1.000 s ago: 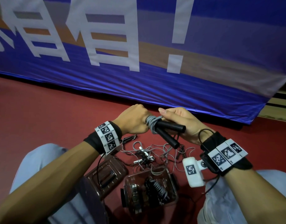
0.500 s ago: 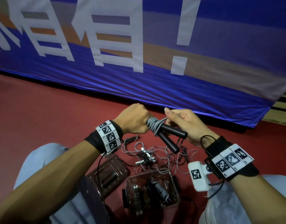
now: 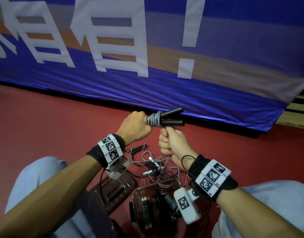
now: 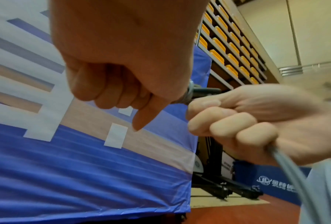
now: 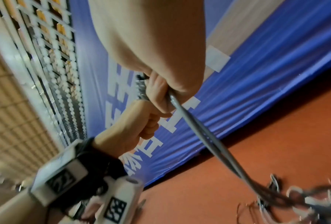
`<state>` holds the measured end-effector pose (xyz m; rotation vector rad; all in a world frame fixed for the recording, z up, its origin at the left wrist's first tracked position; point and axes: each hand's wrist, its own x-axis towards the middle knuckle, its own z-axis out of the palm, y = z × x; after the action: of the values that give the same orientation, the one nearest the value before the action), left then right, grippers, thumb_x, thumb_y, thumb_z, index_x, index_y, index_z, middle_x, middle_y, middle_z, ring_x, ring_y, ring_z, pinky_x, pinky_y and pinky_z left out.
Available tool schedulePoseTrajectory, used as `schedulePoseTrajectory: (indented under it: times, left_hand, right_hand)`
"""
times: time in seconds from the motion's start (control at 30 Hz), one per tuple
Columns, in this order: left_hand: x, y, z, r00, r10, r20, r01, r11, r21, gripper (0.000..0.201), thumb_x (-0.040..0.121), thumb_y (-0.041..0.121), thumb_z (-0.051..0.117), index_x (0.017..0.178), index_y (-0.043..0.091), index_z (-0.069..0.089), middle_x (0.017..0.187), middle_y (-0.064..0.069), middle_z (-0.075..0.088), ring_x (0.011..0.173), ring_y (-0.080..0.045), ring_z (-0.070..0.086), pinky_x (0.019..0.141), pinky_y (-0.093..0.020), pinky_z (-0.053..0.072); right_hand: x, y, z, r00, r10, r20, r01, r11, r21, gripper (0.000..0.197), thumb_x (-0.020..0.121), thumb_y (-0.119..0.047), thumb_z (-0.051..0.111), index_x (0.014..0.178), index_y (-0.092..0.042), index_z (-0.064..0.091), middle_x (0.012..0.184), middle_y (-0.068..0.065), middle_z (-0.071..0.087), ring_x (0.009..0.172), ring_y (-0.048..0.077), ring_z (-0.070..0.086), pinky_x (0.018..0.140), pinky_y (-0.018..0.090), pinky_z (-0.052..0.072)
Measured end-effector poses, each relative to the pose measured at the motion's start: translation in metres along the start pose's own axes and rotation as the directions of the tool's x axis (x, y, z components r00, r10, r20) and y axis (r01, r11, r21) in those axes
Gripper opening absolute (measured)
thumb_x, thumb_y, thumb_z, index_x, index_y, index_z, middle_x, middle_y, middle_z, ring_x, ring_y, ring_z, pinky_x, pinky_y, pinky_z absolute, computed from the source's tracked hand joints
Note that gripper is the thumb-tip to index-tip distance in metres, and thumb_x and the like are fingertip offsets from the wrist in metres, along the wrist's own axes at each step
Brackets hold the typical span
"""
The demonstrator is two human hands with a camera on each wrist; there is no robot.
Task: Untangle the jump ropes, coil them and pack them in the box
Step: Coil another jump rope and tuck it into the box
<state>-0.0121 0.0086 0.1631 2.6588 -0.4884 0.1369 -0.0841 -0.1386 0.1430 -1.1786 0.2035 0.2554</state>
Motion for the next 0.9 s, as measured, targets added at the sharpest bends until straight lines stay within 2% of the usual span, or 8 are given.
schedulePoseTrajectory:
  times: [0.07,0.2,0.33,0.47,0.57,0.63,0.77,0.9]
  left_hand:
    - [0.001,-0.003,0.002,0.991,-0.133,0.016,0.132,0.989,0.07,0.016,0.077,0.02,0.053,0.063,0.011,0.05,0.064,-0.005,0.059,0.059,-0.032,0.058,0.058,-0.034,0.049]
    - [-0.005,-0.001,0.016,0.962,-0.267,0.05,0.242,0.927,0.286,0.014,0.083,0.026,0.058,0.078,0.014,0.053,0.067,-0.001,0.052,0.066,-0.029,0.055,0.063,-0.033,0.046]
    - [-0.007,0.005,0.025,0.961,-0.255,0.11,0.194,0.899,0.394,0.014,0.083,0.026,0.06,0.086,0.012,0.064,0.069,-0.002,0.056,0.068,-0.029,0.059,0.064,-0.032,0.049]
    - [-0.005,0.004,0.024,0.963,-0.203,0.177,0.112,0.9,0.42,0.021,0.084,0.025,0.059,0.097,0.01,0.067,0.09,-0.008,0.07,0.078,-0.031,0.065,0.069,-0.034,0.051]
    - [-0.007,0.004,0.026,0.966,-0.145,0.216,0.018,0.866,0.5,0.021,0.086,0.027,0.059,0.1,0.012,0.066,0.092,-0.005,0.071,0.075,-0.028,0.062,0.065,-0.032,0.046]
    - [-0.009,0.005,0.03,0.956,-0.135,0.259,-0.013,0.867,0.498,0.022,0.086,0.028,0.06,0.102,0.013,0.066,0.091,-0.005,0.069,0.075,-0.028,0.063,0.064,-0.032,0.046]
    - [-0.01,0.01,0.031,0.951,-0.041,0.306,-0.125,0.855,0.504,0.017,0.085,0.026,0.059,0.094,0.013,0.065,0.088,-0.006,0.069,0.073,-0.03,0.063,0.063,-0.033,0.045]
    - [-0.008,0.009,0.024,0.917,0.125,0.379,-0.337,0.749,0.57,0.01,0.086,0.022,0.055,0.078,0.017,0.051,0.088,-0.009,0.07,0.067,-0.031,0.056,0.06,-0.033,0.043]
  right_hand:
    - [0.001,0.011,0.003,0.997,-0.075,-0.029,0.061,0.943,-0.328,0.033,0.109,-0.023,0.036,0.081,-0.014,0.051,0.056,-0.006,0.041,0.042,0.008,0.03,0.038,0.021,0.024]
    - [0.007,0.019,-0.006,0.976,-0.216,-0.01,0.125,0.603,-0.788,0.032,0.103,-0.02,0.046,0.094,0.004,0.065,0.064,0.006,0.046,0.052,0.017,0.038,0.051,0.03,0.029]
    - [0.006,0.009,-0.025,0.918,-0.385,0.091,0.218,0.299,-0.929,0.036,0.103,-0.022,0.054,0.079,0.0,0.067,0.068,0.016,0.065,0.054,0.025,0.049,0.053,0.034,0.041]
    - [0.006,-0.003,-0.038,0.89,-0.421,0.171,0.271,0.189,-0.944,0.035,0.102,-0.031,0.061,0.071,-0.015,0.066,0.064,0.0,0.062,0.059,0.02,0.058,0.056,0.032,0.041]
    - [0.005,-0.009,-0.044,0.888,-0.378,0.261,0.285,0.009,-0.958,0.03,0.099,-0.042,0.064,0.078,-0.021,0.067,0.077,-0.002,0.056,0.065,0.021,0.057,0.058,0.034,0.043]
    - [0.005,-0.016,-0.048,0.886,-0.376,0.27,0.285,-0.018,-0.958,0.027,0.095,-0.045,0.068,0.083,-0.021,0.07,0.083,-0.002,0.053,0.07,0.021,0.056,0.061,0.033,0.04]
    - [0.01,-0.023,-0.056,0.895,-0.396,0.204,0.255,0.08,-0.964,0.042,0.082,-0.044,0.081,0.076,-0.012,0.054,0.082,0.002,0.052,0.072,0.023,0.052,0.063,0.038,0.045]
    - [0.014,-0.019,-0.059,0.925,-0.315,0.213,0.254,0.097,-0.962,0.046,0.073,-0.05,0.086,0.092,-0.018,0.059,0.095,-0.001,0.064,0.085,0.022,0.061,0.076,0.043,0.055]
